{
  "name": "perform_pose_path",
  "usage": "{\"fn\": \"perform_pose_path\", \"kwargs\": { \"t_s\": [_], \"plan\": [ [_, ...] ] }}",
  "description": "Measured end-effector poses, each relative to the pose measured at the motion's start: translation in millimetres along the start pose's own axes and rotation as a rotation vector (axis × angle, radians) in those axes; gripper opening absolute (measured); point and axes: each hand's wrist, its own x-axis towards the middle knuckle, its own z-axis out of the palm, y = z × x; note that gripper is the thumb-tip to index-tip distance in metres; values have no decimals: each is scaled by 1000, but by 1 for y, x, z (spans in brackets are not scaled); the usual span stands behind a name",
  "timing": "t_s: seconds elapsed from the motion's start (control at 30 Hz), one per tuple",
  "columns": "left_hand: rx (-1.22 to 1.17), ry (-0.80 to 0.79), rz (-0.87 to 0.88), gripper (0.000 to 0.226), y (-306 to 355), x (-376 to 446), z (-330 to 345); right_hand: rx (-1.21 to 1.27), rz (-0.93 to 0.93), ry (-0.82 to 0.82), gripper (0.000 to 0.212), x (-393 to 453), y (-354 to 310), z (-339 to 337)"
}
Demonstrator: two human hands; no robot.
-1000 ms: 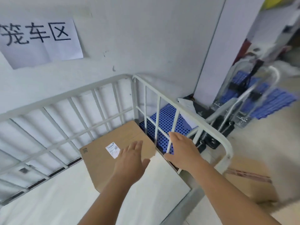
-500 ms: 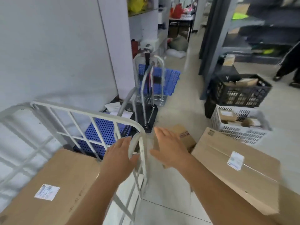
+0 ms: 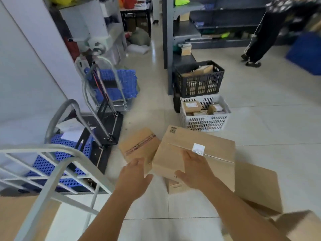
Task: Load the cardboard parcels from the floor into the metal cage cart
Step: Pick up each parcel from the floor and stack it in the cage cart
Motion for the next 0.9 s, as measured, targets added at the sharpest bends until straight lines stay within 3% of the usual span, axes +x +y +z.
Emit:
{"fn": "perform_pose_path", "kwargs": {
  "t_s": [0.37,0.9],
  "plan": [
    [6,-155,90,65,81,88,50,15,264,-61,79,19,140,3],
    [90,-285,135,71,68,308,86,174,608,-33,83,166,210,39]
  ]
}}
